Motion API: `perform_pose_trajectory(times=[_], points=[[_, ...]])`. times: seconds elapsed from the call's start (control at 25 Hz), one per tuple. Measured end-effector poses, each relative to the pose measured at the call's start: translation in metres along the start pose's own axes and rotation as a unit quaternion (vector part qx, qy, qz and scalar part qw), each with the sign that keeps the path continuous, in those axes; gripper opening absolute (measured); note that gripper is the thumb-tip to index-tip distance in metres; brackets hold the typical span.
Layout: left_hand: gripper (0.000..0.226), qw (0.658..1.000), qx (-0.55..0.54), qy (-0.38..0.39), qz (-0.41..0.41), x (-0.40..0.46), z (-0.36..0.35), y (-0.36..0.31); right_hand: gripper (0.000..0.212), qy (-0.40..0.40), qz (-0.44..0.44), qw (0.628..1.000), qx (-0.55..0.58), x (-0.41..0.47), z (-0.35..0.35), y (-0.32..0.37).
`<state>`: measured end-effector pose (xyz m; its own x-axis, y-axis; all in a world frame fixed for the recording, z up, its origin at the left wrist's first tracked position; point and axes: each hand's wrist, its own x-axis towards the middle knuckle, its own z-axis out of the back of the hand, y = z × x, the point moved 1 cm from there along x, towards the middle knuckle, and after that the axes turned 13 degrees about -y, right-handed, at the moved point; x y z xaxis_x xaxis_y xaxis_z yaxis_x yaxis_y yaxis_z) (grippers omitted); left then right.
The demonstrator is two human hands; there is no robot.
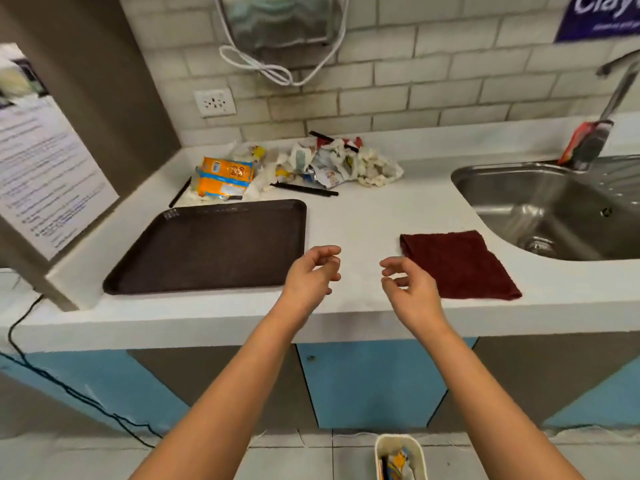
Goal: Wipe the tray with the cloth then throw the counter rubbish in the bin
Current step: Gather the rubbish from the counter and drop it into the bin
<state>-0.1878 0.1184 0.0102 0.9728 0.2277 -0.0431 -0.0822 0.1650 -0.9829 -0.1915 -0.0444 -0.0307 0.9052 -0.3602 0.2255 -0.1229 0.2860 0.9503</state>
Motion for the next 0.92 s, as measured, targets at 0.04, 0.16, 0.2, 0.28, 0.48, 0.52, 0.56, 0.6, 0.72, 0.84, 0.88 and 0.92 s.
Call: perform_pose_trajectory(times=[0.04, 0.16, 0.2, 0.28, 0.48, 0.52, 0.56, 0.6, 0.72, 0.84, 0.88, 0.92], points=[[0.015, 1.000, -0.005, -0.009, 0.001, 0.010, 0.006, -0.004, 0.024, 0.006, 0.000, 1.000, -0.004, 0.009, -0.010, 0.005], [0.016, 0.999, -0.018, -0.028, 0.003, 0.047, 0.026, -0.012, 0.023, 0.023, 0.014, 0.999, -0.020, 0.041, -0.044, 0.018], [0.017, 0.999, -0.017, -0.032, 0.003, 0.059, 0.032, -0.013, 0.023, 0.025, 0.018, 0.999, -0.026, 0.051, -0.055, 0.021], [0.018, 0.999, -0.008, -0.038, 0.002, 0.085, 0.045, -0.014, 0.024, 0.027, 0.022, 0.999, -0.032, 0.071, -0.080, 0.026], [0.019, 0.999, 0.004, -0.049, 0.004, 0.169, 0.088, -0.013, 0.021, 0.023, 0.011, 0.998, -0.058, 0.124, -0.151, 0.036], [0.019, 0.999, 0.008, -0.051, 0.004, 0.186, 0.095, -0.011, 0.021, 0.022, 0.011, 0.998, -0.063, 0.134, -0.163, 0.036], [0.019, 0.998, 0.014, -0.054, 0.002, 0.201, 0.101, -0.010, 0.021, 0.021, 0.010, 0.997, -0.068, 0.143, -0.174, 0.035], [0.019, 0.998, 0.018, -0.059, 0.002, 0.216, 0.107, -0.007, 0.021, 0.019, 0.009, 0.997, -0.073, 0.152, -0.183, 0.033], [0.021, 0.996, 0.037, -0.077, 0.000, 0.264, 0.125, 0.005, 0.021, 0.018, 0.006, 0.994, -0.107, 0.182, -0.212, 0.024], [0.022, 0.990, 0.091, -0.107, -0.014, 0.312, 0.146, 0.018, 0.022, 0.028, 0.012, 0.986, -0.166, 0.213, -0.238, 0.012], [0.022, 0.986, 0.118, -0.118, -0.020, 0.329, 0.153, 0.023, 0.023, 0.033, 0.016, 0.982, -0.187, 0.221, -0.245, 0.008], [0.023, 0.979, 0.154, -0.127, -0.027, 0.345, 0.161, 0.028, 0.024, 0.038, 0.020, 0.978, -0.204, 0.230, -0.251, 0.005]])
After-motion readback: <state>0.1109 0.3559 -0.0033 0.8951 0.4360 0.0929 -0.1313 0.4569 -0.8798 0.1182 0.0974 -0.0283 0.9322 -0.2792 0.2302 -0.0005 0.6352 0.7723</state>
